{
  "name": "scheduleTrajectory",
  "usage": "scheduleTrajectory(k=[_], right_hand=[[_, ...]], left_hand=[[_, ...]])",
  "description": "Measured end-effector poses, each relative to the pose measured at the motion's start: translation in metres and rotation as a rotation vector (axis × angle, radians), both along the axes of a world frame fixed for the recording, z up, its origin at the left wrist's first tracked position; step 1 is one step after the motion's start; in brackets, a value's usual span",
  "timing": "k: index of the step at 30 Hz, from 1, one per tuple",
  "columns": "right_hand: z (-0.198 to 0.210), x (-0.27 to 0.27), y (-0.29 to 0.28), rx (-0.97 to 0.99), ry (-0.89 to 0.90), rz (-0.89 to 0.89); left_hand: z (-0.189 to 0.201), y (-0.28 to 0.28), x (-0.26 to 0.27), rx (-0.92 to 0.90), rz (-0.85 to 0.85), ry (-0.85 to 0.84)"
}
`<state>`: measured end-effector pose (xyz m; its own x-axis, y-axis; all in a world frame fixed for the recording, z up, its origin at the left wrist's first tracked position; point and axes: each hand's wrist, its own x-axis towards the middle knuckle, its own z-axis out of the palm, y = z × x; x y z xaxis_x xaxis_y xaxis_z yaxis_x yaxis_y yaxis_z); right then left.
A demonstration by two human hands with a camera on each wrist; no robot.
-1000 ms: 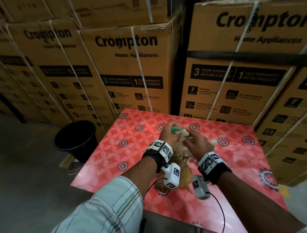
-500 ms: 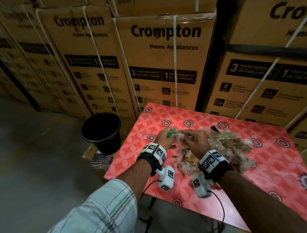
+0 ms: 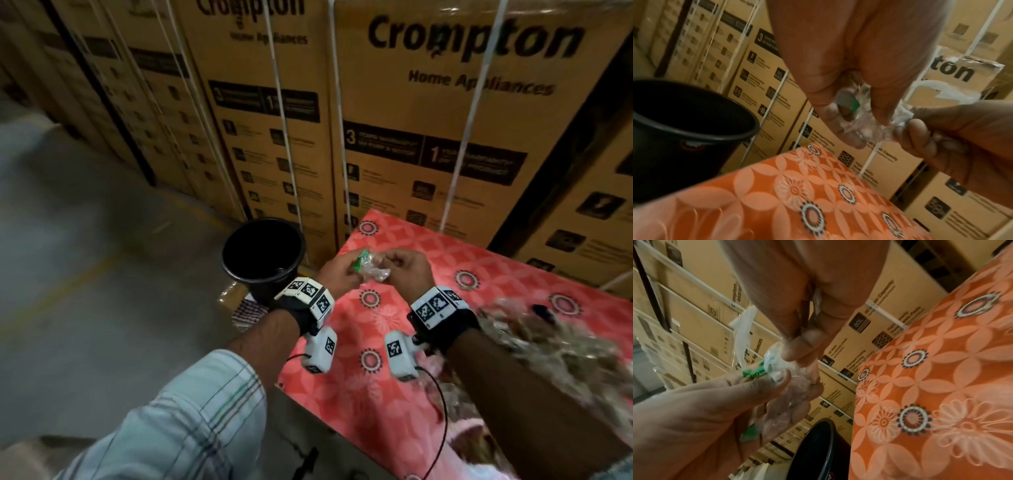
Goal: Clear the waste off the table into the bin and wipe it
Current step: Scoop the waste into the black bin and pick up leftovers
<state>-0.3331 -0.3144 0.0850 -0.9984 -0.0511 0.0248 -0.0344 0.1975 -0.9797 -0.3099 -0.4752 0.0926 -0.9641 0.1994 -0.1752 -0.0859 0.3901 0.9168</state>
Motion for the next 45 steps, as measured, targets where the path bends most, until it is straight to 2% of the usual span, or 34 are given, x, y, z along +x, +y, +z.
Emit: scheduleTrajectory(k=[4,7,10,12,15,19,22,25,29,34,37,39,42,45], right_hand=[[-0.002,-0.023,-0.045,0.001,-0.036,0.120],[-0.010,-0.047,-0.083,0.003,-0.158,0.098],[-0.023,-0.066,-0.121,0.092,-0.126,0.152],[-0.023,-0.074,-0.149,0.151,-0.067,0.132],[-0.032,-0.092,-0.188,0.254,-0.031,0.069],[-0.053,-0.116,-0.239,0.336,-0.070,0.099],[-0.070,-0.126,-0.273,0.396,-0.096,0.130],[-0.085,-0.129,-0.297,0.521,-0.117,0.159],[-0.104,-0.134,-0.316,0.630,-0.133,0.169],[-0.130,-0.144,-0.324,0.651,-0.238,0.194],[-0.139,-0.145,-0.325,0.724,-0.301,0.249],[-0.141,-0.146,-0.323,0.783,-0.368,0.277],[-0.138,-0.145,-0.314,0.802,-0.395,0.280],[-0.130,-0.142,-0.303,0.789,-0.338,0.254]], left_hand=[[0.003,-0.044,-0.021,-0.134,0.082,0.054],[-0.004,-0.076,-0.037,-0.309,0.131,0.115],[-0.017,-0.115,-0.060,-0.432,0.107,0.120],[-0.025,-0.146,-0.079,-0.410,0.061,0.069],[-0.035,-0.189,-0.102,-0.281,-0.028,-0.014],[-0.056,-0.240,-0.122,-0.105,0.066,-0.123],[-0.072,-0.270,-0.131,-0.158,0.140,-0.116],[-0.091,-0.292,-0.136,-0.249,0.100,-0.111],[-0.110,-0.304,-0.143,-0.255,0.123,-0.165],[-0.135,-0.310,-0.147,-0.259,0.121,-0.273],[-0.143,-0.310,-0.150,-0.416,0.048,-0.371],[-0.142,-0.311,-0.151,-0.445,0.010,-0.427],[-0.136,-0.314,-0.150,-0.438,-0.020,-0.376],[-0.132,-0.312,-0.147,-0.417,0.034,-0.289]])
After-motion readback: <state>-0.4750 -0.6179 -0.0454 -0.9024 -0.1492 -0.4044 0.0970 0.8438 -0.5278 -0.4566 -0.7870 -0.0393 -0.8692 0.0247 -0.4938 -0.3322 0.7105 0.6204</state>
